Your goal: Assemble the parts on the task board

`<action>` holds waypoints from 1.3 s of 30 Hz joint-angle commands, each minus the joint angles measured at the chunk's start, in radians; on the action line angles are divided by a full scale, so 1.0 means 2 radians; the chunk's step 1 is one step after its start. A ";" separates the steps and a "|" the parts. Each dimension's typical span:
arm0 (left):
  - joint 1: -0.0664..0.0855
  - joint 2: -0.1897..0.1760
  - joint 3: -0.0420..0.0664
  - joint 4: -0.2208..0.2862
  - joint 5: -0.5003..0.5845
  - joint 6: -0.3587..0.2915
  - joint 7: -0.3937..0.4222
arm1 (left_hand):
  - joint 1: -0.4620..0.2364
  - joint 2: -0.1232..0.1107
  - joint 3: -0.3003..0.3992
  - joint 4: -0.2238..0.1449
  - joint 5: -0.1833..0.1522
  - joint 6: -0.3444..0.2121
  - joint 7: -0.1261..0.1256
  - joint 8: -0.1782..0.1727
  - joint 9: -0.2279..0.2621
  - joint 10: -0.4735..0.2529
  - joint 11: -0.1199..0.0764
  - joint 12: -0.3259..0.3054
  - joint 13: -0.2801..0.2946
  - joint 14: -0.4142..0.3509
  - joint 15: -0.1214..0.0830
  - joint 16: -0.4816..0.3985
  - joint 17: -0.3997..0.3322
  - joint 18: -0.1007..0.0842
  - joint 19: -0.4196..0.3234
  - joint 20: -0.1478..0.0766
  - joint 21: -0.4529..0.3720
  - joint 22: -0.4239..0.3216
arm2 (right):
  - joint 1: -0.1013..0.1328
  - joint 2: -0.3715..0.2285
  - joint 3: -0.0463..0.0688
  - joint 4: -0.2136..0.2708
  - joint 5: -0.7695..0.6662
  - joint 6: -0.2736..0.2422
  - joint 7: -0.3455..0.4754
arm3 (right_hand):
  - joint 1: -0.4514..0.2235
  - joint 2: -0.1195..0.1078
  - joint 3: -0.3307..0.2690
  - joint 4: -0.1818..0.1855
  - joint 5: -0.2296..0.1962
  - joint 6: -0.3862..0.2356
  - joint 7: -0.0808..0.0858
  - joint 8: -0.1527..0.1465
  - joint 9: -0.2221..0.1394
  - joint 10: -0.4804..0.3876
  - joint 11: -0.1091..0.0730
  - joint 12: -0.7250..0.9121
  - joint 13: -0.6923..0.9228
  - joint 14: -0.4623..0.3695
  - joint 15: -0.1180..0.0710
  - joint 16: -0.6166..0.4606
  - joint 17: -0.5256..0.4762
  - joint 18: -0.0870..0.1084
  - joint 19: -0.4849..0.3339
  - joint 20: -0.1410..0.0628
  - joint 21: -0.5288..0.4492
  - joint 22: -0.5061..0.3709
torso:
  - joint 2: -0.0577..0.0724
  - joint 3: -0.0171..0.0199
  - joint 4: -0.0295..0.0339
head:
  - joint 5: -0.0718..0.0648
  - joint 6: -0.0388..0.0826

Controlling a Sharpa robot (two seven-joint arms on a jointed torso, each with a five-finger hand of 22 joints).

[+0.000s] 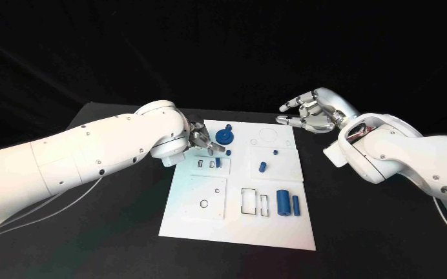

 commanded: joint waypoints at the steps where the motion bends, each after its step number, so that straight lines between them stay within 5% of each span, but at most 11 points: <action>1: 0.001 0.007 -0.001 -0.005 -0.009 0.023 -0.022 | -0.006 0.000 0.003 0.001 0.001 -0.004 0.001 0.002 0.003 -0.001 -0.002 0.003 0.001 0.052 -0.002 0.001 0.131 -0.005 0.050 -0.002 0.003 0.128 | 0.000 0.001 0.000 -0.001 -0.006 0.004 -0.002 | -0.002 0.004 -0.004 0.000 0.002 0.004 -0.001 0.003 0.001 0.000 -0.003 -0.003 -0.001 0.030 -0.003 -0.003 0.046 0.004 -0.003 -0.002 -0.002 0.023 | 0.000 -0.0003 0.0002 | 0.000 -0.002; 17: 0.001 0.034 -0.004 -0.037 -0.005 0.044 -0.020 | -0.008 -0.005 0.004 0.000 0.001 -0.007 0.001 0.005 0.010 -0.001 -0.002 0.004 0.003 0.052 -0.002 0.001 0.131 -0.006 0.052 -0.002 0.004 0.130 | 0.000 0.001 0.000 -0.001 -0.006 0.003 -0.004 | -0.006 0.006 -0.006 0.002 0.005 0.004 -0.001 0.003 0.001 -0.001 -0.003 -0.004 -0.002 0.030 -0.003 -0.005 0.045 0.004 -0.003 -0.003 -0.005 0.021 | 0.004 -0.0007 -0.0015 | 0.002 -0.006; 39: 0.001 0.041 -0.007 -0.045 -0.021 0.068 -0.020 | -0.004 -0.003 0.012 0.000 0.001 -0.010 0.000 0.009 0.021 0.000 -0.003 0.006 0.007 0.052 -0.003 0.001 0.131 -0.006 0.053 -0.002 0.005 0.131 | -0.001 0.002 -0.001 -0.004 -0.006 0.006 -0.005 | -0.007 0.006 -0.007 0.002 0.005 0.004 -0.001 0.004 0.001 -0.001 -0.003 -0.005 -0.003 0.029 -0.003 -0.005 0.044 0.004 -0.003 -0.003 -0.006 0.021 | 0.004 -0.0001 -0.0010 | 0.002 -0.010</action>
